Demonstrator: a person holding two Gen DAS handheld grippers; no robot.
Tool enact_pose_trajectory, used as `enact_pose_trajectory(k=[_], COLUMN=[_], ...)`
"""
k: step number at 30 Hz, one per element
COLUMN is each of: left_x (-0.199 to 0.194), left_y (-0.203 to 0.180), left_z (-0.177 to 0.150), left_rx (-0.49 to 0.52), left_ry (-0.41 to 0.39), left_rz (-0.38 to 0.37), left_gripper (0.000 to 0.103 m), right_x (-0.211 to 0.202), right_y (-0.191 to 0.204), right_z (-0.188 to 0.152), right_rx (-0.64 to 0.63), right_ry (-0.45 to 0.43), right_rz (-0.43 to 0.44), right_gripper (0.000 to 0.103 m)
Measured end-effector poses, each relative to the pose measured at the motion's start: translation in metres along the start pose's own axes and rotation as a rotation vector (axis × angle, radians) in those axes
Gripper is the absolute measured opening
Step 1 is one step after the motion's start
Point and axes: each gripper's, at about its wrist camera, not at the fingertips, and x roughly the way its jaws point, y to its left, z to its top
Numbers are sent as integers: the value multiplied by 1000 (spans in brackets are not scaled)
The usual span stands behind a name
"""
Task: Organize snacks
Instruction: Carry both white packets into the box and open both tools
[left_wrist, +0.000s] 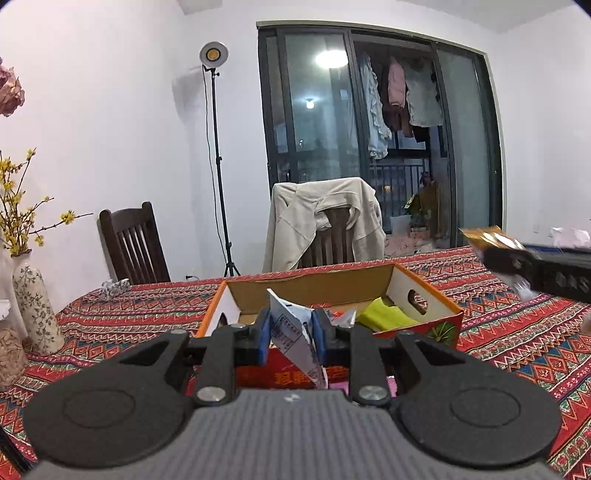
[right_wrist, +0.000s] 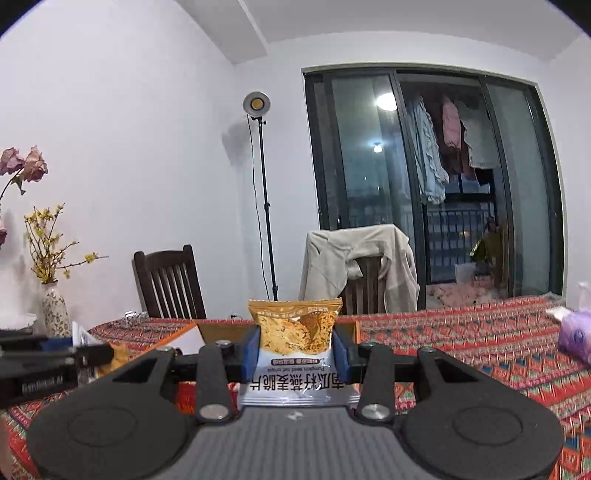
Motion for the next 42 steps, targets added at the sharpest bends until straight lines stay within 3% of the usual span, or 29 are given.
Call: enact_pose_trajectory(k=[6,16,30,37,42], left_x=[4,25,92,134,151], left_y=[0,24,57,51,50], left_z=[7,33,37,40,27], left_rx=[-31,-129,-209,-245,-251], left_ry=[-27,-110,0,11,28], left_rz=[-7,-10,-28,43,59], left_gripper=[24,24,24,24,24], right_x=[20,66,111,141,151], right_y=[5,32,59,38,19], right_z=[19,36,34,15,1], right_rx=[10,-84,-133,-13,14], right_ry=[-11,37,94,72,110], right_rz=[26,36,-14,-27,-11], right_gripper=[40,40,40,40,40])
